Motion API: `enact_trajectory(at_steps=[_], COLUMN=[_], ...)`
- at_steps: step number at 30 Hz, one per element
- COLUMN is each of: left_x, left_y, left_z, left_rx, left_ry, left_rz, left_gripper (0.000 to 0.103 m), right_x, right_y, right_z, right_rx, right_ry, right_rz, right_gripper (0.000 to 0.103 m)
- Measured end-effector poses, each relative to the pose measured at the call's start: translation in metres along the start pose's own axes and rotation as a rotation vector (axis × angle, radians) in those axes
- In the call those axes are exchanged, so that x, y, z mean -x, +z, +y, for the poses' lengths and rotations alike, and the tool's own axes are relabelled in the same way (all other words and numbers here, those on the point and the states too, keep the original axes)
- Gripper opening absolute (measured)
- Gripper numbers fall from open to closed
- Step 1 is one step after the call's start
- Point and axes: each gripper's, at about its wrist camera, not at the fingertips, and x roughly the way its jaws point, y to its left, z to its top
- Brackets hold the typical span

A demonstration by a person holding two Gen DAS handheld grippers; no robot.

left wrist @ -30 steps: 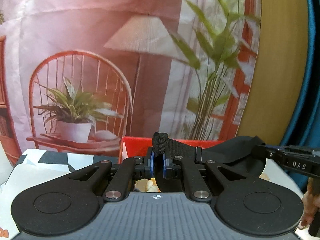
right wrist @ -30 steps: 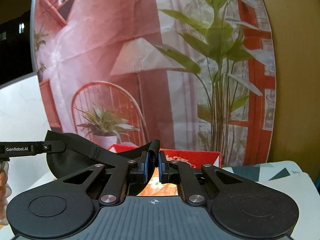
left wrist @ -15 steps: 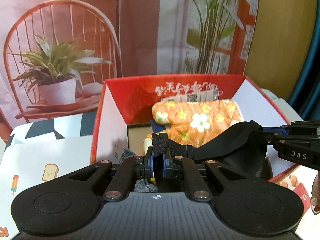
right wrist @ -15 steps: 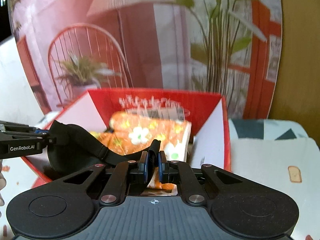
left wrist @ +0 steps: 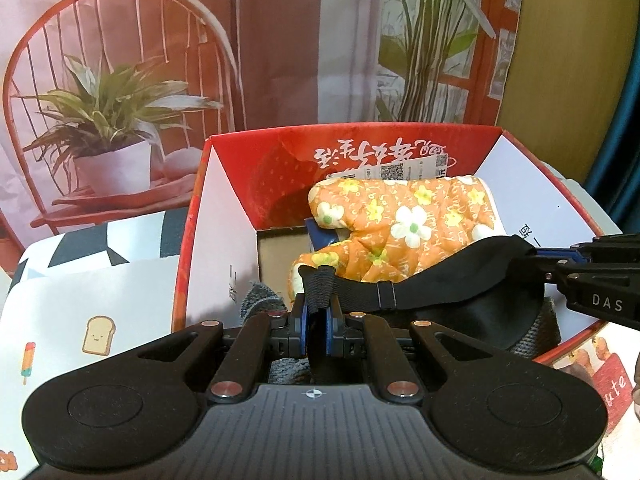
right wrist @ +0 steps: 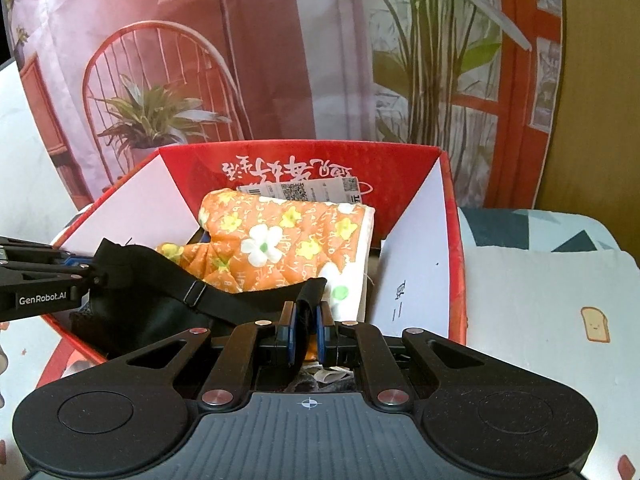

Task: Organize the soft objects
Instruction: 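Open both grippers to release the mask and withdraw from the box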

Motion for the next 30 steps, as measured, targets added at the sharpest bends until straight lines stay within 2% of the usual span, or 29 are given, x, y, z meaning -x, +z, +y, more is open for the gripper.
enact_trajectory(at_steps=[4, 6, 8, 9, 11, 12, 14, 18, 20, 23, 30], left_x=[0.006, 0.011, 0.019, 0.023, 0.033, 0.037, 0.046, 0.062, 0.068, 0.077, 0.092], left_y=[0.000, 0.000, -0.001, -0.001, -0.002, -0.003, -0.003, -0.006, -0.010, -0.020, -0.044], left_z=[0.003, 0.004, 0.005, 0.005, 0.004, 0.003, 0.002, 0.002, 0.003, 0.006, 0.007], left_rx=[-0.001, -0.006, -0.011, -0.013, -0.025, -0.028, -0.022, -0.002, 0.022, 0.071, 0.071], left_ry=[-0.013, -0.013, -0.008, -0.006, 0.004, 0.009, 0.024, 0.014, 0.018, 0.012, 0.047], left_rz=[-0.009, -0.019, -0.038, -0.052, -0.084, -0.097, -0.119, -0.167, -0.180, -0.195, -0.206], left_gripper=[0.013, 0.018, 0.043, 0.049, 0.066, 0.071, 0.090, 0.098, 0.102, 0.103, 0.103], right_x=[0.005, 0.010, 0.014, 0.016, 0.021, 0.024, 0.030, 0.040, 0.045, 0.051, 0.066], right_y=[0.001, 0.000, 0.000, 0.000, 0.000, 0.000, 0.000, -0.003, -0.005, -0.010, -0.025], right_z=[0.004, 0.006, 0.007, 0.007, 0.007, 0.006, 0.007, 0.009, 0.009, 0.008, 0.009], right_rx=[0.021, 0.030, 0.037, 0.040, 0.042, 0.043, 0.050, 0.068, 0.061, 0.043, 0.027], right_ry=[-0.039, -0.045, -0.054, -0.058, -0.062, -0.065, -0.069, -0.084, -0.077, -0.055, -0.030], right_rz=[-0.018, -0.041, -0.059, -0.067, -0.087, -0.099, -0.121, -0.153, -0.165, -0.179, -0.217], right_gripper=[0.015, 0.021, 0.025, 0.026, 0.040, 0.045, 0.060, 0.078, 0.092, 0.102, 0.103])
